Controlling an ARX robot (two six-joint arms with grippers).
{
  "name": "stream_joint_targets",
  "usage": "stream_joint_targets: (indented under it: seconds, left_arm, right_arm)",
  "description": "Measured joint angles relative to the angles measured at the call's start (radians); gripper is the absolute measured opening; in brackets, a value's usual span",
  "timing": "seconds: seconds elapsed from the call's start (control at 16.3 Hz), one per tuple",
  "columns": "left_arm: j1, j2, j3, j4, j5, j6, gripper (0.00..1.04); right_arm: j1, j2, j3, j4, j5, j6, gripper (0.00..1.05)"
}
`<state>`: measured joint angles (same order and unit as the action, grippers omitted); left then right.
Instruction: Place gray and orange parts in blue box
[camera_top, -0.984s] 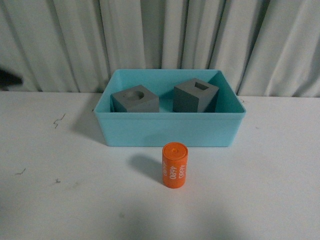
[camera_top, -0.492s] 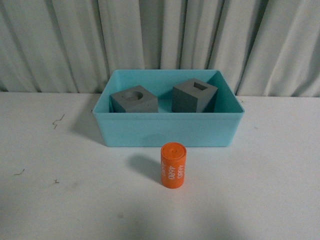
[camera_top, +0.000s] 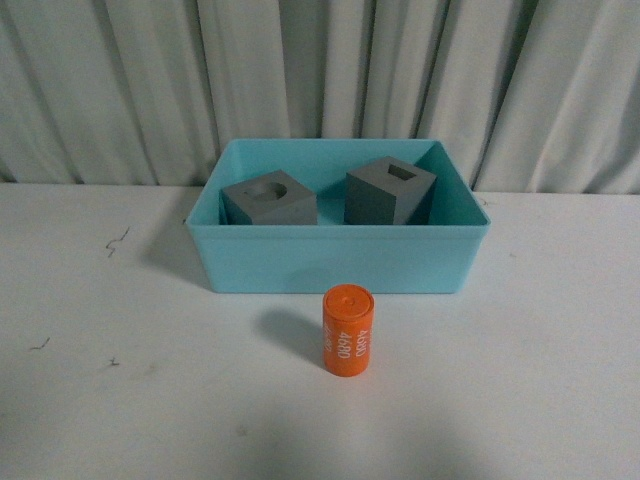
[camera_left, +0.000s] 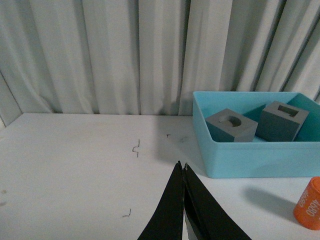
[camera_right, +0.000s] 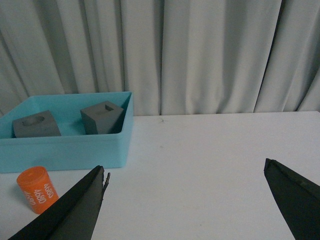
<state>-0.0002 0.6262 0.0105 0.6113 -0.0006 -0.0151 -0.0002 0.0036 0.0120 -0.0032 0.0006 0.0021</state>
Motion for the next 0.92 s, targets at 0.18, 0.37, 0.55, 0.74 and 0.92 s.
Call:
stream_joint_targets:
  seconds: [0.18, 0.37, 0.55, 0.74, 0.92]
  left_arm:
    - [0.0, -0.127, 0.0, -0.122, 0.0, 0.0, 0.02]
    - [0.0, -0.234, -0.001, -0.221, 0.0, 0.0, 0.02]
    - [0.0, -0.283, -0.001, -0.269, 0.0, 0.0, 0.02]
    - [0.0, -0.304, -0.001, -0.291, 0.0, 0.0, 0.02]
    - [0.0, -0.338, -0.001, -0.321, 0.0, 0.0, 0.02]
  right_arm:
    - [0.0, 0.0, 0.0, 0.0, 0.0, 0.0, 0.98]
    - [0.0, 0.0, 0.0, 0.0, 0.0, 0.0, 0.98]
    - [0.0, 0.0, 0.0, 0.0, 0.0, 0.0, 0.98]
    - [0.0, 0.0, 0.0, 0.0, 0.0, 0.0, 0.98]
    - [0.0, 0.0, 0.0, 0.0, 0.0, 0.0, 0.98]
